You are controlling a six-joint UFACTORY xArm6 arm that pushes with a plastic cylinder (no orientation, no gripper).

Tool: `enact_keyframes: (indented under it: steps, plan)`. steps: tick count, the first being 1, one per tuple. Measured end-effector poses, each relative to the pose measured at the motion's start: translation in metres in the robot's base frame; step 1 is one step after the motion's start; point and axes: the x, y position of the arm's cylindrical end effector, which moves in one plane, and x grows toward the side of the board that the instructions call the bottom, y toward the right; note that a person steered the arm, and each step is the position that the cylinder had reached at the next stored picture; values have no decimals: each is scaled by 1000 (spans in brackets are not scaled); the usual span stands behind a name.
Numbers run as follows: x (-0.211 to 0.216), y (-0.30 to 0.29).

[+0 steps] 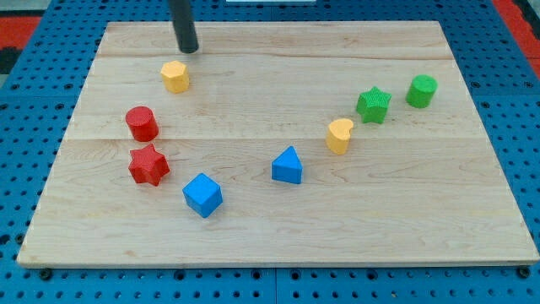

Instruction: Move the yellow hexagon closely to the red circle

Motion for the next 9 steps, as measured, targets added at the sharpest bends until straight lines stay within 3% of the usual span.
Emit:
enact_keyframes:
  steps: [1,4,5,6,7,9]
  plan:
    - [39,28]
    - [67,-69]
    - [75,-1]
    - [72,132]
    - [45,200]
    - [60,422]
